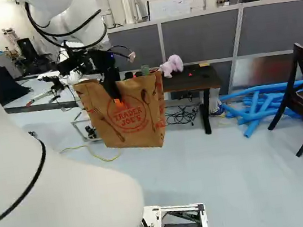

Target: Pick up the bag on the ground and place it on the table

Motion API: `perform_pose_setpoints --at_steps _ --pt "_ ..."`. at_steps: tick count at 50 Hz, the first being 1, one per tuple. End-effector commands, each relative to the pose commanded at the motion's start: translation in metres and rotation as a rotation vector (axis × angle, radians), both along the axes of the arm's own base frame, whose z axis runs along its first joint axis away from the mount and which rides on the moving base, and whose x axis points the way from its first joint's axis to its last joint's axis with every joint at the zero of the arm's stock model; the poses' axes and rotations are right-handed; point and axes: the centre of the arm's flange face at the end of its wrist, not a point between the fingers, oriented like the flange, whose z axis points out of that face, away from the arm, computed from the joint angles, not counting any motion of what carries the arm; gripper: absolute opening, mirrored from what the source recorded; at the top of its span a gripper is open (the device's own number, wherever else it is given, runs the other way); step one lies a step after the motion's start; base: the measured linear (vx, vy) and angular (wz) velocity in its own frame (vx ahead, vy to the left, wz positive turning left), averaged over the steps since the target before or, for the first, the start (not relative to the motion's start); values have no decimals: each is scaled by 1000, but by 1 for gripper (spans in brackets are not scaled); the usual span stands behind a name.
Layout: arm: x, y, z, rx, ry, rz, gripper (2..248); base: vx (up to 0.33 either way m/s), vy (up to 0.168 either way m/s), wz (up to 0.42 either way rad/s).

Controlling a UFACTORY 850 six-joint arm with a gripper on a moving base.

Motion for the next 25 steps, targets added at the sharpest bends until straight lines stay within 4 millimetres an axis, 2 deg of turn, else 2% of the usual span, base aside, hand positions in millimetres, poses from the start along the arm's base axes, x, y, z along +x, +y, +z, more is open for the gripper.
perform_pose_setpoints --at_steps 25 --pt "0 0 0 0 0 0 21 188 -135 -1"
